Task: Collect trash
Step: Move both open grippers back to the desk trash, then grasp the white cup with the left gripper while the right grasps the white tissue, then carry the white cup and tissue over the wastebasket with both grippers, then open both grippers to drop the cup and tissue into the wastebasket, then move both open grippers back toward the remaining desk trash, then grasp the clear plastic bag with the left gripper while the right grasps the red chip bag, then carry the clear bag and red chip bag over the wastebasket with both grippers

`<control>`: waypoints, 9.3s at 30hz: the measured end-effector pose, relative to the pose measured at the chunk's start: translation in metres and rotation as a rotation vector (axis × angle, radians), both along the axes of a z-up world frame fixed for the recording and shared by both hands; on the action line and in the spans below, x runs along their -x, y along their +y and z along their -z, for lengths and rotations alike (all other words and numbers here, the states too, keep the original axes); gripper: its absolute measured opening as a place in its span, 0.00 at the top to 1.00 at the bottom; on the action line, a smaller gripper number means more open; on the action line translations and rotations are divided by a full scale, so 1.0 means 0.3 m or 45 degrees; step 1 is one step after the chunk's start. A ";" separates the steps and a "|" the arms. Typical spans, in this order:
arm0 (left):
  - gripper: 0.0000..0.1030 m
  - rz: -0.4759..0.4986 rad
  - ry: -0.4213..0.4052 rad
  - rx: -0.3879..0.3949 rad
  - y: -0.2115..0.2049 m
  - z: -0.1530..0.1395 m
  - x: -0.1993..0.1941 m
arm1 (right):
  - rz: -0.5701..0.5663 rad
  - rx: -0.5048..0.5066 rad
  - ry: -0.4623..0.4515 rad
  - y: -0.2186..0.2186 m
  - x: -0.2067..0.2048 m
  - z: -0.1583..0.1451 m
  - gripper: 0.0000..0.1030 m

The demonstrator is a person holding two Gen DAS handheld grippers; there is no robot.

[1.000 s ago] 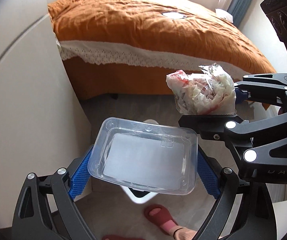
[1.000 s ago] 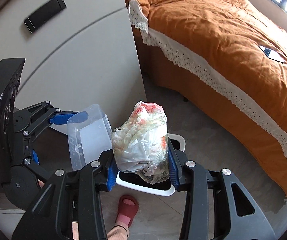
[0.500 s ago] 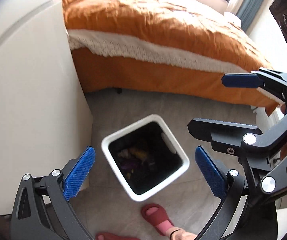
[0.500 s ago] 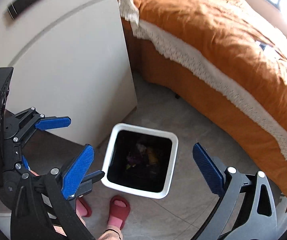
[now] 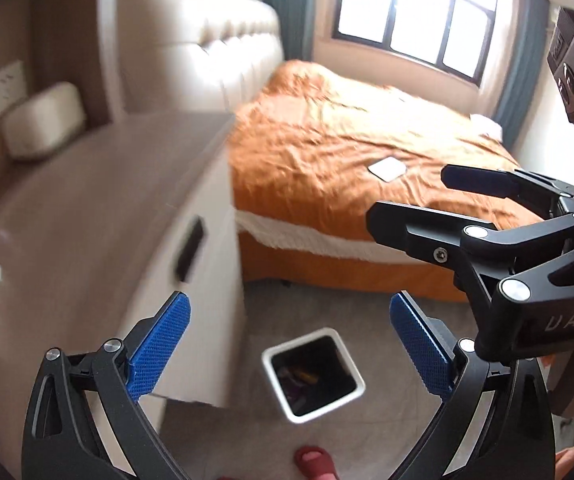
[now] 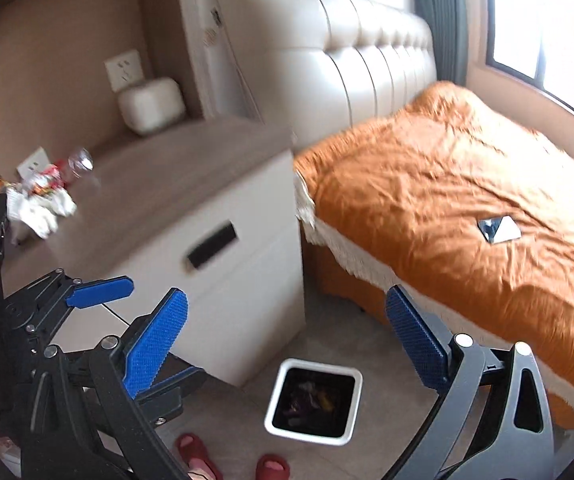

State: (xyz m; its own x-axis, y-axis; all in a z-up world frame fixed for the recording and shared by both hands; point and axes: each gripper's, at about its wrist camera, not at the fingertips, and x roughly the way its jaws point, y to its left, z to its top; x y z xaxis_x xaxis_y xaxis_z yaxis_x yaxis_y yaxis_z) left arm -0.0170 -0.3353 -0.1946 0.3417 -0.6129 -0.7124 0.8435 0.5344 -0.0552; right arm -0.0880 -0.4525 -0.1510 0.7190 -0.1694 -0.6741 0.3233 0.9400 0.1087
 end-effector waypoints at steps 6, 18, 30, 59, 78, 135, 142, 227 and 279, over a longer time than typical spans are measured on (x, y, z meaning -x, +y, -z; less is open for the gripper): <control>0.04 -0.230 -0.119 0.002 0.232 -0.178 -0.072 | -0.187 0.012 -0.109 0.148 -0.108 -0.152 0.04; 0.04 -0.660 -0.262 -0.062 0.728 -0.300 -0.297 | -0.554 -0.001 -0.199 0.552 -0.371 -0.284 0.04; 0.05 -0.617 -0.295 -0.210 0.980 -0.191 -0.589 | -0.614 -0.005 -0.059 0.760 -0.571 -0.191 0.04; 0.69 -0.147 -0.006 -0.128 0.951 -0.091 -0.831 | -0.495 -0.012 0.024 0.820 -0.667 -0.133 0.92; 0.71 -0.219 -0.055 0.059 0.934 -0.404 -0.551 | -0.452 0.061 -0.231 0.674 -0.457 -0.444 0.92; 0.73 0.439 0.499 -0.207 -0.340 1.179 -0.009 | -0.033 -0.112 0.473 -0.177 -0.028 1.045 0.91; 0.05 0.423 0.544 -0.233 -0.412 1.315 0.001 | -0.081 -0.139 0.579 -0.180 -0.036 1.214 0.35; 0.52 -0.422 0.066 0.064 0.813 -0.087 -0.702 | -0.512 -0.280 0.035 0.738 -0.933 0.003 0.35; 0.52 0.308 0.221 -0.145 -0.277 0.281 0.052 | 0.244 -0.383 0.142 -0.232 0.189 0.257 0.35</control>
